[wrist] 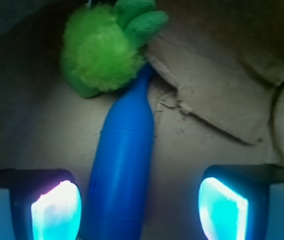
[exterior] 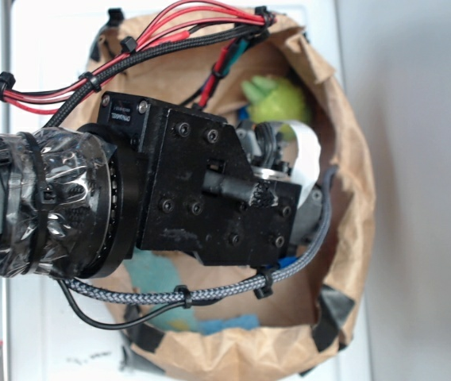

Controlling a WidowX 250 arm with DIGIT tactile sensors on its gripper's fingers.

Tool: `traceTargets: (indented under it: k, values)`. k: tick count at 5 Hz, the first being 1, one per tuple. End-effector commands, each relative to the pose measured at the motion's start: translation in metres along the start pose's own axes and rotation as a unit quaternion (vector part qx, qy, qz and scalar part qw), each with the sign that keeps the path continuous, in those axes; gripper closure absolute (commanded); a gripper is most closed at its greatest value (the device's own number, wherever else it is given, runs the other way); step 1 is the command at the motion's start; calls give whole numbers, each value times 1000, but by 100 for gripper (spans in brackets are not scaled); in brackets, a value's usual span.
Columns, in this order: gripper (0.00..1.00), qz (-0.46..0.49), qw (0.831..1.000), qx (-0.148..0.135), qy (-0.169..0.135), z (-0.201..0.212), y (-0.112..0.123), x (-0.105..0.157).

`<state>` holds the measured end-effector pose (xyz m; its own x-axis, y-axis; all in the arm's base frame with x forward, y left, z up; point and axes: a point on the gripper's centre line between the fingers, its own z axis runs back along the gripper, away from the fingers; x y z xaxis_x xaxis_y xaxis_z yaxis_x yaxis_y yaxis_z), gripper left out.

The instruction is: Grab the blue bottle.

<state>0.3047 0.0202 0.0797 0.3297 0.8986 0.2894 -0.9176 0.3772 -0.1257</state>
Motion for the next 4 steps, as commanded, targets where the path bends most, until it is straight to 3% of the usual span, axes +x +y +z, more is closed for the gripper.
traceTargets:
  k: [1,4]
  values:
    - [0,-8,999,-29,28,-4,-2,-16]
    - [0,-22,1000,-14,5,-20,-21,-32]
